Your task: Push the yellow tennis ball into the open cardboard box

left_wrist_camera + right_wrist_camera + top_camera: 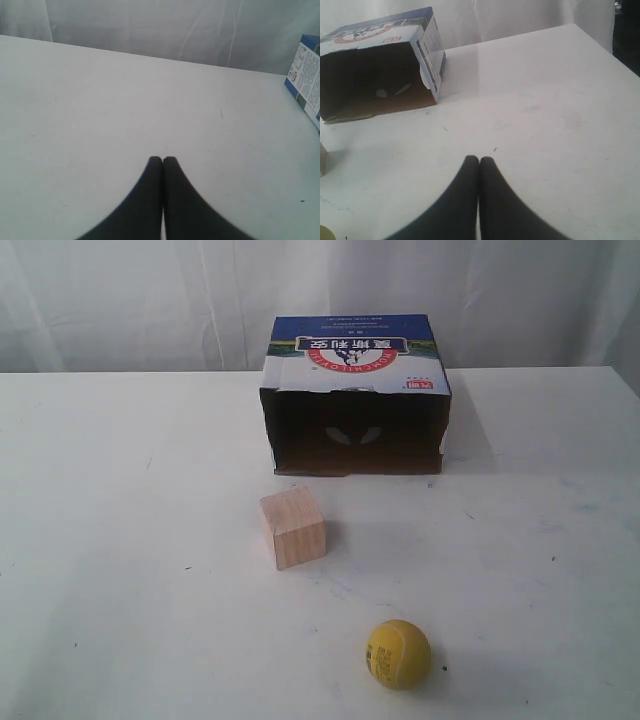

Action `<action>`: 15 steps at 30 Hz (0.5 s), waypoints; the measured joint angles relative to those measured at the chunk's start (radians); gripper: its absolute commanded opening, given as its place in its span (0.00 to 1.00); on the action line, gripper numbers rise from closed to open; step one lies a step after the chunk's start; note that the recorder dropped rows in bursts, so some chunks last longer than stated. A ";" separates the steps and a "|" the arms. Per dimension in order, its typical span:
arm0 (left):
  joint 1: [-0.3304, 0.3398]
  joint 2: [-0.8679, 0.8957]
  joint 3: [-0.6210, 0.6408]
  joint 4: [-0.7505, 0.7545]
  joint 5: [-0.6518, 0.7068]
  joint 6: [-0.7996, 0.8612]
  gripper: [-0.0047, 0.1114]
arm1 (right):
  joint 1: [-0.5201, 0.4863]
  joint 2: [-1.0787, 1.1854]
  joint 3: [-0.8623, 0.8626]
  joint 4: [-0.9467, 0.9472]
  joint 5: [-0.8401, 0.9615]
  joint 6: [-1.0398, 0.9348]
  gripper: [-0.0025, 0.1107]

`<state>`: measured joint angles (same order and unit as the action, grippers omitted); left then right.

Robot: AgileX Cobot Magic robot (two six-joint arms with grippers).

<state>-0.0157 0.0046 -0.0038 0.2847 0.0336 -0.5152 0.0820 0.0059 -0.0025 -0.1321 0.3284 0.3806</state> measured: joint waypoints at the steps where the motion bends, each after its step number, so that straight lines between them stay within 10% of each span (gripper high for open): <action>1: 0.000 0.000 0.000 0.000 0.000 0.000 0.04 | 0.000 0.000 0.000 0.000 0.000 0.000 0.02; 15: 0.000 0.000 0.000 0.000 0.000 0.000 0.04 | 0.000 -0.001 0.002 0.105 -0.658 0.187 0.02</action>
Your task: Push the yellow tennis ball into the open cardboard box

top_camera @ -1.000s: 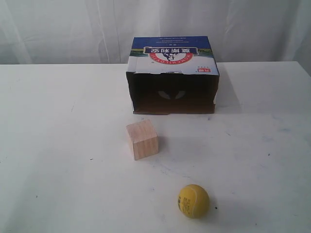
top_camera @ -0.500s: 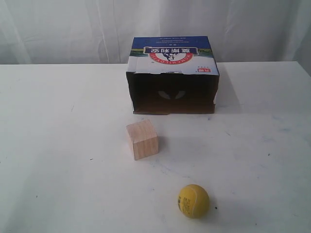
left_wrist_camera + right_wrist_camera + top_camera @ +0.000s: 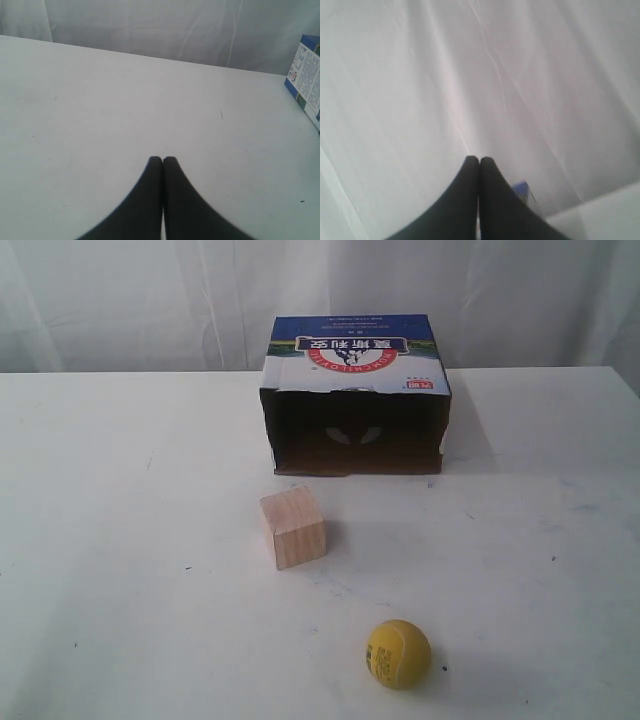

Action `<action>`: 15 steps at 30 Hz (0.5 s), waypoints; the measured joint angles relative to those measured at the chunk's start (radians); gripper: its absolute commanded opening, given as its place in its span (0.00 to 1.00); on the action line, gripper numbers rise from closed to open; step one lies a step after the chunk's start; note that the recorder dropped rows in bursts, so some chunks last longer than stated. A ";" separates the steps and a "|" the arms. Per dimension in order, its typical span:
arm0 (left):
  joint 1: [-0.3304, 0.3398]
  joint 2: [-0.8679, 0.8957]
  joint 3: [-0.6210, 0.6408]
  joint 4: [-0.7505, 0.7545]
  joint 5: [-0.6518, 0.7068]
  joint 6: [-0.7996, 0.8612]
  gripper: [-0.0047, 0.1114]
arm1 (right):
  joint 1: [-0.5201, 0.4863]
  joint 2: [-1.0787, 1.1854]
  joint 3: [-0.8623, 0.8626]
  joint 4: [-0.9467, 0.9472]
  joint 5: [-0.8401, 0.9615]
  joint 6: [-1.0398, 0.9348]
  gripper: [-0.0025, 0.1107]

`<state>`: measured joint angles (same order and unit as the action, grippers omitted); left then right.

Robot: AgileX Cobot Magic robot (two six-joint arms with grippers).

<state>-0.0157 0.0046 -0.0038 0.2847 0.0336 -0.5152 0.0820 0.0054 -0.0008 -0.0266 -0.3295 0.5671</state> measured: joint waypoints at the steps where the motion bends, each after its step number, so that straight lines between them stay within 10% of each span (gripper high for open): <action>1: 0.000 0.000 0.000 0.000 0.000 0.000 0.04 | 0.000 0.000 0.000 0.002 -0.033 0.015 0.02; 8: 0.000 0.000 0.000 0.000 0.000 0.000 0.04 | 0.000 0.000 -0.027 -0.104 -0.062 0.273 0.02; 15: 0.000 0.000 0.000 0.000 0.000 0.000 0.04 | 0.000 0.212 -0.282 -1.130 -0.046 1.044 0.02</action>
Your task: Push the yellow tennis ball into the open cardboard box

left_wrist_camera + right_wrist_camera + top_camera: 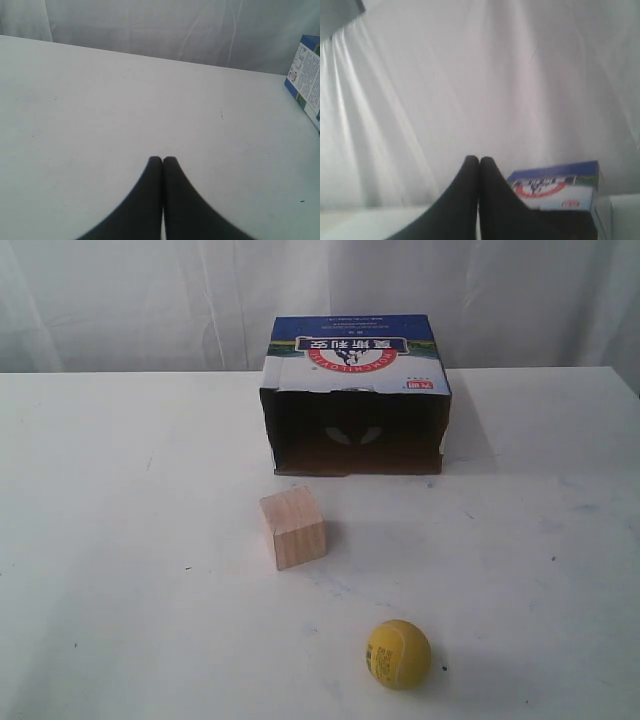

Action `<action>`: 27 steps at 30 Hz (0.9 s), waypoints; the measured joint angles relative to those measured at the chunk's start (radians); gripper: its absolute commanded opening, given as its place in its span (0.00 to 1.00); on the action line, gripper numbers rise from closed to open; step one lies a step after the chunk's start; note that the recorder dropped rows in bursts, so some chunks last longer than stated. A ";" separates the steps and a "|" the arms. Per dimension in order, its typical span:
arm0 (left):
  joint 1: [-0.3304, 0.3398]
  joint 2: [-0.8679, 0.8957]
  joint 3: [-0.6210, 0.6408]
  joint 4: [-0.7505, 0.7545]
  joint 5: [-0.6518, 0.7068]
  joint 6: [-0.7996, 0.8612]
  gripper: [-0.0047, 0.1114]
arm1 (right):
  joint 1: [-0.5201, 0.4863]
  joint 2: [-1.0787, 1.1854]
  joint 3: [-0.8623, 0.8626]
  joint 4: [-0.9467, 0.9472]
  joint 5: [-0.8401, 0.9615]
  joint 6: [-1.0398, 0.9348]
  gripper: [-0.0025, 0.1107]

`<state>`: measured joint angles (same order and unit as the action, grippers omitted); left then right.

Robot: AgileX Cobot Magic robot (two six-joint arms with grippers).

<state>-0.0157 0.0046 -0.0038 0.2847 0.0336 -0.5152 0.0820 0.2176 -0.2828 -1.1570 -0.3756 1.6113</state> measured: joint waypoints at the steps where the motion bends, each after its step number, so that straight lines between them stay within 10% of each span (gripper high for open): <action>1: 0.000 0.000 0.000 0.000 0.000 0.000 0.04 | 0.000 0.063 -0.051 -0.200 -0.037 0.149 0.02; 12: 0.000 0.000 0.000 0.000 -0.002 0.000 0.04 | 0.000 0.628 -0.292 -0.578 -0.420 0.316 0.02; 27: 0.000 0.000 0.000 0.000 -0.004 0.000 0.04 | 0.000 0.811 -0.325 -0.591 -0.196 0.060 0.02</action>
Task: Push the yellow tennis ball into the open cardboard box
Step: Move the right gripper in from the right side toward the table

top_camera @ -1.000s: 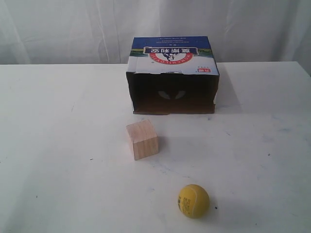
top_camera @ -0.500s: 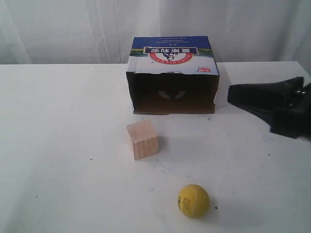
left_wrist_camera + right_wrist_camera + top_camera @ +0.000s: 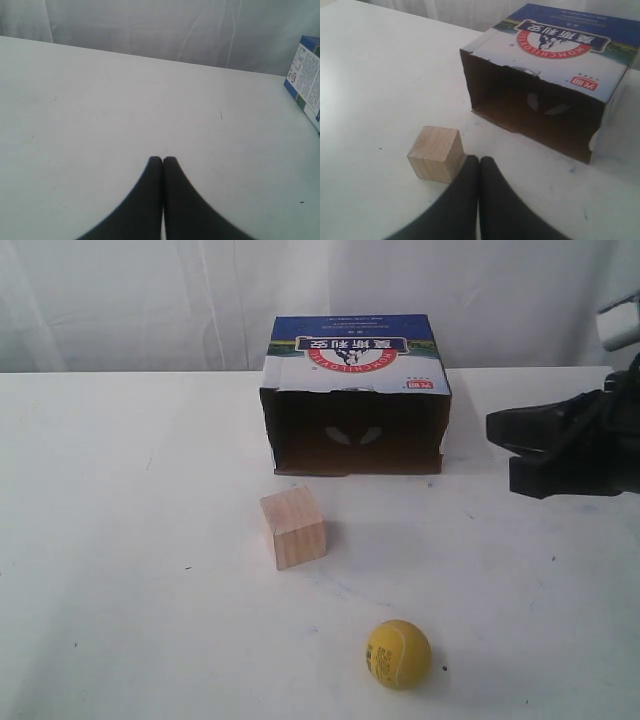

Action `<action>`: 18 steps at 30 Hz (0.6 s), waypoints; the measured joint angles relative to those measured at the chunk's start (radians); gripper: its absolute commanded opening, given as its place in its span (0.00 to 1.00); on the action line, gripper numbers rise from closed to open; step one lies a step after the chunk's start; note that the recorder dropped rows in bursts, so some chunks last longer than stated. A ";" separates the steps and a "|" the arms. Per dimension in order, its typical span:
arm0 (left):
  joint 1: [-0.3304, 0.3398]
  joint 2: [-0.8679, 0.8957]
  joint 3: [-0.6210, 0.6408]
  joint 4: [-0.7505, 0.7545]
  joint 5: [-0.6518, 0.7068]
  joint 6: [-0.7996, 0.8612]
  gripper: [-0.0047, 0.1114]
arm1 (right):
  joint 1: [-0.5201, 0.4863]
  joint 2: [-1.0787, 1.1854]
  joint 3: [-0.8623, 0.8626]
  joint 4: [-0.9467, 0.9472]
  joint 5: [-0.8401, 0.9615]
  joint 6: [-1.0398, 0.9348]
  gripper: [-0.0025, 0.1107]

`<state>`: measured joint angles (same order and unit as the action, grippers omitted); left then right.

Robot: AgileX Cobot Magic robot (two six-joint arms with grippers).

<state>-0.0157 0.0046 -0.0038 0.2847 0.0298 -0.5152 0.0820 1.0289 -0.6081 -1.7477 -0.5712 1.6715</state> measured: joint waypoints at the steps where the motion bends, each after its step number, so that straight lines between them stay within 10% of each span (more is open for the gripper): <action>1: 0.000 0.000 0.000 0.000 0.000 0.000 0.04 | 0.000 0.000 0.000 0.000 0.009 -0.006 0.02; 18: 0.000 0.000 0.000 0.000 0.000 0.000 0.04 | 0.000 0.000 0.017 0.000 0.051 -0.064 0.02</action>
<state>-0.0157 0.0046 -0.0038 0.2847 0.0298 -0.5152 0.0820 1.0289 -0.5910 -1.7477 -0.5200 1.6080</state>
